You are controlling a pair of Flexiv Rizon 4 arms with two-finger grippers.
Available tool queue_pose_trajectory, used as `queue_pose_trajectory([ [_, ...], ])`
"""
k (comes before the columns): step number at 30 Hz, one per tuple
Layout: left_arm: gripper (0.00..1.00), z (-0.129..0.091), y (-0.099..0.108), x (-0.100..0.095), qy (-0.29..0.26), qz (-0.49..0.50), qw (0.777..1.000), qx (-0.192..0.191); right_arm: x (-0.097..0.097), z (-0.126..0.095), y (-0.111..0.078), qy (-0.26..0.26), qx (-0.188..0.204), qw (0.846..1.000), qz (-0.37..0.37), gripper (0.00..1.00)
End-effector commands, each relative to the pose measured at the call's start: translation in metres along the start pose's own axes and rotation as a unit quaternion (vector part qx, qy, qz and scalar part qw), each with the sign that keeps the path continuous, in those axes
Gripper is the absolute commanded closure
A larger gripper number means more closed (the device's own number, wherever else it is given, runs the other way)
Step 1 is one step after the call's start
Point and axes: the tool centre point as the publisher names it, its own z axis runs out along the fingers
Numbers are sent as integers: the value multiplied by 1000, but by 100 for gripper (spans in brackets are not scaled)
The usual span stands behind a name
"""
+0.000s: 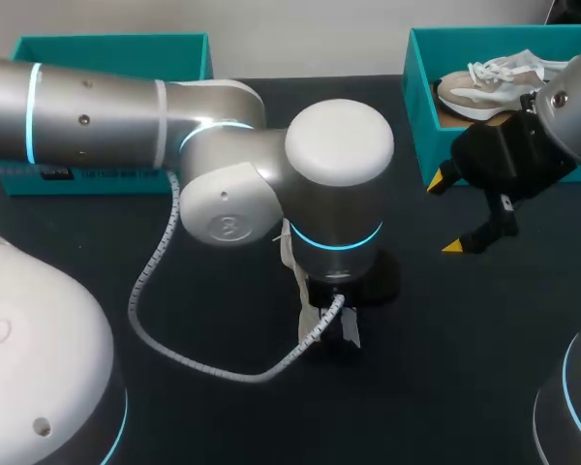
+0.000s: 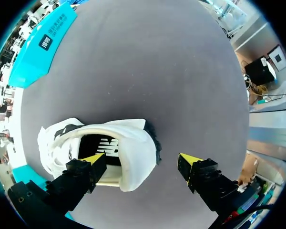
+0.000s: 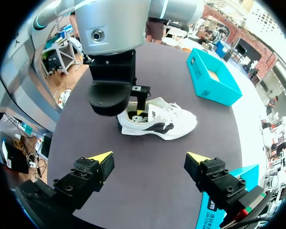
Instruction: Take the shoe out of the shoebox, open the shoe tongue, remove and reinsert the insole, then place the shoe into the shoebox
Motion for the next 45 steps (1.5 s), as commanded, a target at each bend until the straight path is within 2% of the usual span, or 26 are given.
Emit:
queue_pose_trajectory([
  [1,2,14,0,-2,5,1,1000,7,0,2,0,-1,1,1000,0,0],
  [8,11,23,-3,1,8,3,1000,11,0,2,0,-1,1,1000,0,0],
  [16,32,32,-2,7,20,11,1000,10,0,2,0,-1,1,1000,0,0],
  [19,55,35,0,8,32,16,999,6,0,2,0,-1,1,1000,0,0],
  [21,66,37,0,9,32,17,999,7,0,2,0,-1,1,1000,0,0],
  [22,67,39,0,10,38,20,999,5,0,2,0,-1,1,1000,0,0],
  [25,86,41,0,11,53,22,998,5,0,2,0,-1,1,1000,0,0],
  [26,100,41,1,11,54,21,998,5,0,2,0,-1,1,1000,0,0],
  [30,100,40,4,13,74,26,997,1,0,2,0,-1,1,1000,0,0],
  [35,100,15,12,10,107,38,994,-11,0,2,0,-1,1,1000,0,0],
  [39,100,-27,25,-2,126,48,991,-12,0,2,0,-1,1,1000,0,0],
  [45,100,-92,46,-20,85,65,994,-27,0,2,0,-1,1,1000,0,0],
])
